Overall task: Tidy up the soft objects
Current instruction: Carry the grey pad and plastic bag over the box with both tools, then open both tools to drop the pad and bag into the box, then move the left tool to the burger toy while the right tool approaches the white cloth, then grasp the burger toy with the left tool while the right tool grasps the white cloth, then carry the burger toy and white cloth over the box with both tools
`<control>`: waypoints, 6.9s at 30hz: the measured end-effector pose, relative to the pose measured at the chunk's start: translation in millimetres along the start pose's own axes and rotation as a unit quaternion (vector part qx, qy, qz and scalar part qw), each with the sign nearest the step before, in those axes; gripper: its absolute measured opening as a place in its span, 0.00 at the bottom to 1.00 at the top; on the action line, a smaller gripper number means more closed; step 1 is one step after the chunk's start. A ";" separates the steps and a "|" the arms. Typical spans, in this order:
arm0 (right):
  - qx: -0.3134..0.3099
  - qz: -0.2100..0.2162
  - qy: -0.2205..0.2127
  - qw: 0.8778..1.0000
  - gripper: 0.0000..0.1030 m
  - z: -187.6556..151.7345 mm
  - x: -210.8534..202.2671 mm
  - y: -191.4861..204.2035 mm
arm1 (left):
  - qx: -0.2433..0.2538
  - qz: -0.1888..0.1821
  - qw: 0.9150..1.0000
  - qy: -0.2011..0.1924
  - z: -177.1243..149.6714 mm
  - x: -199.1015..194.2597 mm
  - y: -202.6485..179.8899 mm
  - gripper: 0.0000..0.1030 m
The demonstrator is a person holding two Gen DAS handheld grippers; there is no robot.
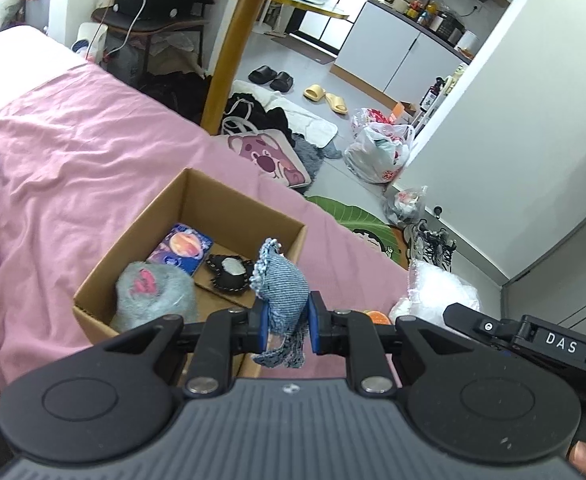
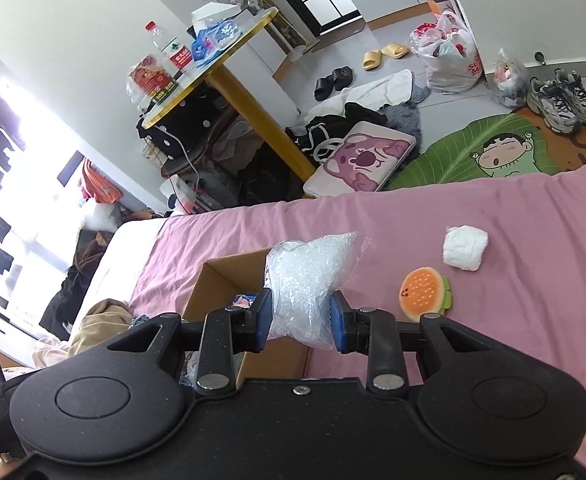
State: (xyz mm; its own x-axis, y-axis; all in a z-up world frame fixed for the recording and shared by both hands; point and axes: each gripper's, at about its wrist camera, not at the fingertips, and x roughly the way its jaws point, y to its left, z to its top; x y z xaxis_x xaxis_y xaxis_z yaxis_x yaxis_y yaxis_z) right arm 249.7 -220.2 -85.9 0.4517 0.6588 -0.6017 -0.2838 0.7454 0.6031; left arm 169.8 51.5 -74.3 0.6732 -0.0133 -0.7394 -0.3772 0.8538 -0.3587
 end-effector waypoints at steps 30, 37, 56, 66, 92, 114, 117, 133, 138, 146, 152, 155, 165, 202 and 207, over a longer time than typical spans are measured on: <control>-0.063 -0.004 0.072 0.995 0.29 -27.0 70.5 71.5 | -0.089 0.021 0.994 0.056 0.4 31.1 60.8 0.30; -0.070 0.016 0.091 0.993 0.41 -30.2 72.1 79.8 | -0.090 0.045 0.995 0.028 13.1 20.1 67.0 0.61; -0.055 -0.006 0.079 0.995 0.59 -17.9 31.9 53.5 | -0.055 0.065 0.996 0.015 14.8 4.7 42.0 0.81; -0.071 -0.030 0.071 0.994 0.81 -11.2 7.9 33.7 | -0.002 0.053 0.998 0.016 6.3 -2.3 4.8 0.88; 0.038 -0.062 0.014 0.997 0.89 25.8 -5.1 -68.8 | 0.074 0.028 0.996 0.036 -6.6 58.2 -78.6 0.89; 0.124 -0.071 0.011 0.990 0.84 33.5 24.4 -125.9 | 0.082 0.023 0.993 0.086 -32.7 165.0 -117.7 0.88; 0.133 -0.068 0.019 0.989 0.82 32.6 34.4 -133.2 | 0.090 0.018 0.991 0.095 -34.6 177.7 -116.5 0.86; 0.151 -0.060 0.019 0.986 0.71 29.5 70.7 -146.0 | 0.046 0.016 0.991 0.125 -47.3 215.4 -92.3 0.40; 0.146 -0.068 0.019 0.987 0.71 29.0 80.8 -145.3 | 0.030 0.010 0.992 0.120 -44.1 212.1 -89.3 0.36; 0.126 -0.091 0.004 0.988 0.66 24.2 91.1 -138.6 | 0.017 0.011 0.994 0.111 -43.8 203.5 -81.9 0.36; 0.099 -0.114 0.002 0.989 0.56 19.6 101.2 -133.7 | 0.013 0.013 0.994 0.110 -42.0 195.3 -77.3 0.36; 0.089 -0.118 0.017 0.989 0.39 17.0 108.2 -133.3 | 0.015 0.014 0.994 0.107 -40.1 189.7 -76.3 0.36; 0.067 -0.115 0.027 0.991 0.38 24.2 78.6 -110.8 | 0.023 -0.003 0.995 0.094 -27.1 158.4 -85.6 0.36; -0.022 -0.032 -0.012 0.999 0.38 24.8 23.9 -12.4 | 0.029 0.009 1.000 0.002 70.0 23.4 -2.6 0.36; -0.034 -0.029 -0.006 0.999 0.38 22.2 27.6 -1.0 | 0.020 0.017 1.000 0.005 77.2 28.2 12.2 0.36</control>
State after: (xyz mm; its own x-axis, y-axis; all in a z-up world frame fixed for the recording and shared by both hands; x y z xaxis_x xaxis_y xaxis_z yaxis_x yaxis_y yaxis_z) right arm 281.2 -205.0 -91.5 0.4785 0.6140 -0.6277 -0.3145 0.7873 0.5304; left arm 233.3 101.6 -55.5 0.6548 0.0107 -0.7557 -0.3732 0.8741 -0.3110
